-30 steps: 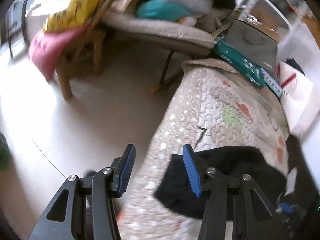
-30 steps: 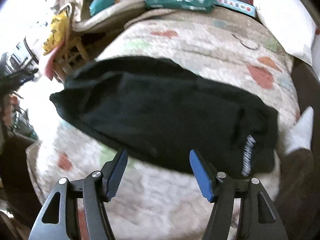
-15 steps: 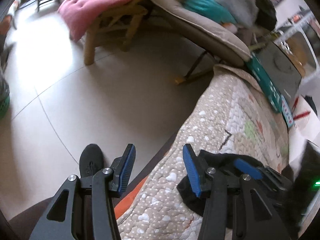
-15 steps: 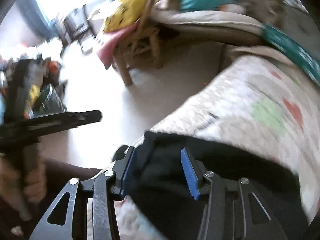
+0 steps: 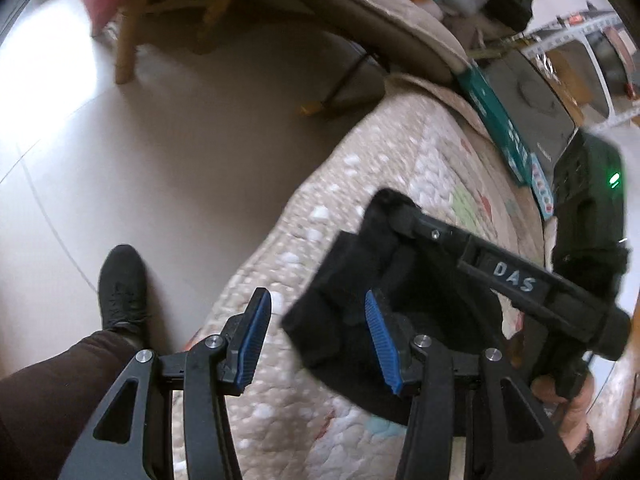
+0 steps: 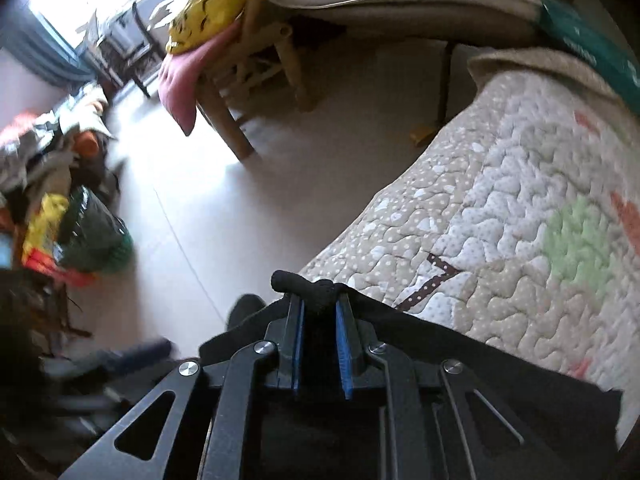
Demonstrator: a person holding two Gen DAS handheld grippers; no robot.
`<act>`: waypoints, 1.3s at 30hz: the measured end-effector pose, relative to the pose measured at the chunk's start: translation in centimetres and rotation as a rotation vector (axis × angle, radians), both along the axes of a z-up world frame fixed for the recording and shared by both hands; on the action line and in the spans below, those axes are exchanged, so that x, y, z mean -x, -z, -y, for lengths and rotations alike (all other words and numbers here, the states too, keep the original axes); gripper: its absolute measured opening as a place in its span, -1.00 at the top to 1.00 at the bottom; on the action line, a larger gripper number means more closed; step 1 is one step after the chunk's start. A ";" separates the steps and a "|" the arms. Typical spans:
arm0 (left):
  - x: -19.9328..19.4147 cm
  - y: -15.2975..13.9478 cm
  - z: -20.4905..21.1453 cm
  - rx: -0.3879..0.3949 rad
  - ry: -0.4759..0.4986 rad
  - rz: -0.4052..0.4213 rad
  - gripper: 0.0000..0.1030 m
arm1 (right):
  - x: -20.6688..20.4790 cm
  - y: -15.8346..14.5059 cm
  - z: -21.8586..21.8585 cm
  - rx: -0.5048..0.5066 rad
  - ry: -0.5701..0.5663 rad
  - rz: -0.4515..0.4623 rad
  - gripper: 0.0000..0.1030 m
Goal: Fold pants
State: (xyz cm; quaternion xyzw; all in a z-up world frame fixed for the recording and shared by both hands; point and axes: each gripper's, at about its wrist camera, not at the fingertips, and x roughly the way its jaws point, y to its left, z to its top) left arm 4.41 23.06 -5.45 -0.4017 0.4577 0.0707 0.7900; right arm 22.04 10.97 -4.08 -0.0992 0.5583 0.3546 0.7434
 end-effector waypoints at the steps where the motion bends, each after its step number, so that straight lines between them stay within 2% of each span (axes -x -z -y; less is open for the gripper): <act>1: -0.5 0.2 0.4 -0.004 0.011 -0.001 0.07 | 0.0 0.0 0.2 -0.010 0.005 -0.006 0.70; 2: -1.0 0.4 0.8 0.006 0.025 0.005 0.11 | 0.4 -0.3 0.0 -0.012 0.005 -0.005 0.70; 3: -1.3 0.6 1.0 0.015 0.042 0.007 0.26 | 0.7 -0.4 0.2 -0.013 0.003 -0.004 0.70; 4: -1.6 0.6 1.5 0.011 0.066 0.006 0.73 | 0.8 -0.6 0.3 -0.015 0.001 -0.004 0.70; 5: -1.7 0.6 1.8 -0.001 0.091 -0.002 0.81 | 1.0 -0.8 0.4 -0.017 0.001 -0.003 0.70; 8: -0.8 -0.1 2.4 -0.053 0.098 -0.011 0.81 | 1.3 -1.2 0.3 -0.019 -0.008 -0.003 0.70; 11: 0.0 -0.1 2.3 -0.065 0.079 -0.044 0.81 | 1.7 -1.0 0.0 -0.009 -0.035 0.001 0.70; 15: 0.3 1.6 2.2 -0.049 0.060 -0.123 0.78 | 2.5 0.4 -1.7 0.019 -0.055 -0.007 0.68; 16: 0.3 1.9 2.1 -0.043 0.051 -0.136 0.68 | 2.7 1.0 -2.1 0.037 -0.057 0.000 0.64; 18: 0.7 2.2 1.8 -0.045 0.019 -0.161 0.28 | 3.0 1.4 -2.7 0.057 -0.055 0.026 0.60; 19: 1.3 2.6 1.3 -0.027 -0.020 -0.177 -0.04 | 2.9 1.4 -2.9 0.060 -0.044 0.038 0.50; 20: 1.9 3.4 0.4 0.044 -0.071 -0.182 -0.26 | 2.8 1.3 -2.9 0.058 -0.026 0.042 0.31; 21: 2.4 4.1 -0.3 0.120 -0.102 -0.182 -0.29 | 2.5 1.0 -2.8 0.048 -0.004 0.043 0.17; 22: 3.0 5.4 -1.3 0.254 -0.145 -0.179 -0.29 | 2.3 0.5 -2.5 0.026 0.025 0.045 -0.09; 23: 3.5 6.2 -2.0 0.336 -0.176 -0.174 -0.29 | 2.2 0.0 -2.2 0.011 0.041 0.050 -0.17; 24: 3.9 6.6 -2.6 0.383 -0.208 -0.169 -0.29 | 2.1 -0.8 -1.7 -0.009 0.058 0.064 -0.17; 25: 4.3 6.4 -3.1 0.380 -0.238 -0.161 -0.29 | 2.1 -1.8 -0.8 -0.031 0.074 0.080 -0.17; 29: 4.0 2.7 -3.2 0.163 -0.248 -0.089 -0.29 | 1.7 -6.0 5.4 -0.084 0.145 0.154 -0.17; 31: 3.3 0.1 -1.7 0.020 -0.196 -0.022 -0.29 | 1.0 -7.2 10.7 -0.044 0.216 0.199 -0.17; 33: 2.2 -2.0 0.9 -0.105 -0.102 0.044 -0.29 | 0.1 -7.1 14.7 0.017 0.282 0.218 -0.17; 34: 1.3 -3.1 3.2 -0.171 -0.019 0.080 -0.29 | -0.5 -6.8 17.2 0.057 0.330 0.220 -0.17; 37: -0.9 -4.2 8.8 -0.285 0.174 0.134 -0.30 | -2.5 -5.1 22.9 0.063 0.451 0.131 -0.15; 39: -2.5 -3.8 12.0 -0.318 0.300 0.133 -0.30 | -3.6 -4.1 24.7 0.041 0.488 0.076 -0.15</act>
